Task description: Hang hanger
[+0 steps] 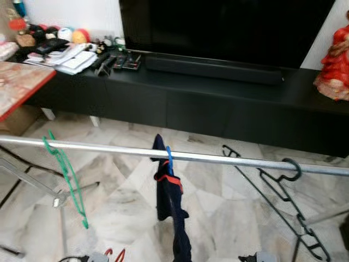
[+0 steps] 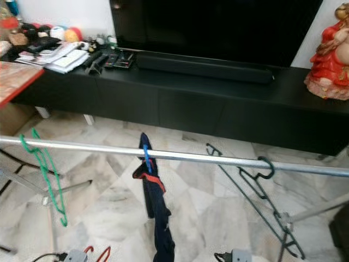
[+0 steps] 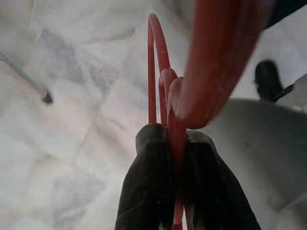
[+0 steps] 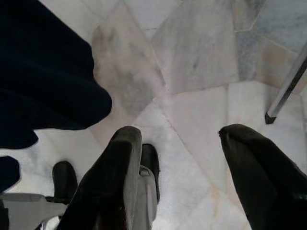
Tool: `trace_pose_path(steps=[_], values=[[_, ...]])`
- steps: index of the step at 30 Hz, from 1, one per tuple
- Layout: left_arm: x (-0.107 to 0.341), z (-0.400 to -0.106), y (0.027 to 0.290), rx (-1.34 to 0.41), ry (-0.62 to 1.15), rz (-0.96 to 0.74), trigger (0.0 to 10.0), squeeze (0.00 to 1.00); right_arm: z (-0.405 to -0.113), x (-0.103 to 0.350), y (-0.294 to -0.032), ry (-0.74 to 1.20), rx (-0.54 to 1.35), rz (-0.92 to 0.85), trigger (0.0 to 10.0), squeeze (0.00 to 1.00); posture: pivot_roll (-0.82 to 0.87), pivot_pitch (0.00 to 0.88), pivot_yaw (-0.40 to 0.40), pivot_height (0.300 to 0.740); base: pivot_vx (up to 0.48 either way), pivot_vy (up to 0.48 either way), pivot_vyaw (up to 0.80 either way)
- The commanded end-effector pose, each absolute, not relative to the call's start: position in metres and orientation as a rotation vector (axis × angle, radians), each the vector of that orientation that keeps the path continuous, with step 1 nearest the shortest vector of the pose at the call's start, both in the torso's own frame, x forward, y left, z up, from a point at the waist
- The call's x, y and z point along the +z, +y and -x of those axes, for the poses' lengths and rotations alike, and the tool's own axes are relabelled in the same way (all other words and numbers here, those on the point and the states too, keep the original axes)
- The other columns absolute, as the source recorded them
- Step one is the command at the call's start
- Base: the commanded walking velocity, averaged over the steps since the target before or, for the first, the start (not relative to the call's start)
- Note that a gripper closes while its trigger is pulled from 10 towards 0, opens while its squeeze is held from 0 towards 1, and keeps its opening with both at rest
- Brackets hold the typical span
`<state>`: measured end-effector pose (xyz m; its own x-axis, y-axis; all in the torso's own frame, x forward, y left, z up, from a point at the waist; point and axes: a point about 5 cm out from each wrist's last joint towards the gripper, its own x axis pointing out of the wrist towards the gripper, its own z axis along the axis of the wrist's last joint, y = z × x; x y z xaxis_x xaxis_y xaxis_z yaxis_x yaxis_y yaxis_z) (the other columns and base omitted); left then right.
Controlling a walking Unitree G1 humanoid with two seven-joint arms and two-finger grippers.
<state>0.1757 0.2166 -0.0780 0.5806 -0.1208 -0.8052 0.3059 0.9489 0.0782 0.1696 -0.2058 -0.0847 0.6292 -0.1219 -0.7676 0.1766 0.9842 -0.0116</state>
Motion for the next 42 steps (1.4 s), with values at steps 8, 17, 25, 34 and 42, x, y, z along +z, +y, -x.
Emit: trace_pose_path(steps=[8,17,25,34,42], values=[[-0.027,-0.247,0.177,-0.387,0.487,-0.216,10.0,0.00,-0.163,-0.087,-0.210,0.904,-0.146,-0.031,10.0,0.00,-0.02,0.160,-0.002,0.740,0.000,0.000,0.00],[0.012,-0.275,0.174,-0.332,0.242,-0.158,10.0,0.00,-0.163,-0.087,-0.210,0.905,-0.132,-0.014,10.0,0.00,-0.03,0.163,-0.002,0.740,0.000,0.000,0.00],[0.027,-0.275,0.194,-0.096,0.157,-0.055,10.0,0.00,-0.164,-0.086,-0.210,0.908,-0.103,0.017,10.0,0.00,-0.02,0.166,-0.003,0.740,0.000,0.000,0.00],[0.044,-0.267,0.217,0.092,0.087,-0.087,10.0,0.00,-0.166,-0.086,-0.211,0.909,-0.080,0.047,10.0,0.00,-0.02,0.167,-0.007,0.740,0.000,0.000,0.00],[0.067,-0.281,0.201,0.038,0.001,-0.077,10.0,0.00,-0.167,-0.085,-0.212,0.906,-0.066,0.073,10.0,0.00,-0.02,0.167,-0.013,0.740,0.000,0.000,0.00]])
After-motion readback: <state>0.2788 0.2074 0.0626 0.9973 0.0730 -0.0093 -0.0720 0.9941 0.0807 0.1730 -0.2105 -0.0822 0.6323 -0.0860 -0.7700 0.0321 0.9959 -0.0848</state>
